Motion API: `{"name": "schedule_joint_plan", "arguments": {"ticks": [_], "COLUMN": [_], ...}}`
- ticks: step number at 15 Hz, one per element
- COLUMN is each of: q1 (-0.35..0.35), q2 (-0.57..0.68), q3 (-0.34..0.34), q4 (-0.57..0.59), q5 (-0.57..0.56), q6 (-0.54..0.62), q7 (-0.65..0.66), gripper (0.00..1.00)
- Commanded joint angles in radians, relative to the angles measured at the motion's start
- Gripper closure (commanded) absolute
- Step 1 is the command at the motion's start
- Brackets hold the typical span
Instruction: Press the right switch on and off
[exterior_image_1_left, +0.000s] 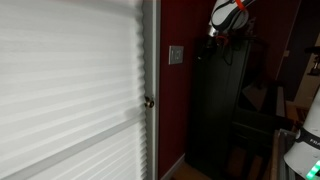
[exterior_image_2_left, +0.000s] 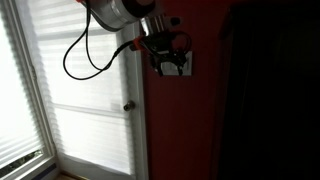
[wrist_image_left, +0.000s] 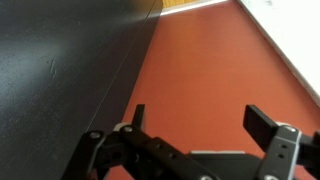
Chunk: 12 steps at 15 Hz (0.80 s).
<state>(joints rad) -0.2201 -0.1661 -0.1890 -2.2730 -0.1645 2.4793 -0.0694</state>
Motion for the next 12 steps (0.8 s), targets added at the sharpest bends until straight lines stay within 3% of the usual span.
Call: {"name": "schedule_joint_plan", "arguments": {"ticks": [1,4,5,7,12], "q1": [0.012,0.026,0.031,0.036,0.038], "q2": [0.027,0.044,0.055,0.077,0.144], "q3": [-0.008,-0.013,-0.016,-0.017,-0.015], "q4": [0.033,0.058,0.068,0.089,0.138], "q5": [0.024,0.079,0.1,0.13,0.187], "q6": [0.039,0.113,0.138,0.175,0.295], "q7": [-0.028,-0.068,-0.081,-0.103,-0.153], "gripper": [0.0,0.0,0.25,0.32,0.7]}}
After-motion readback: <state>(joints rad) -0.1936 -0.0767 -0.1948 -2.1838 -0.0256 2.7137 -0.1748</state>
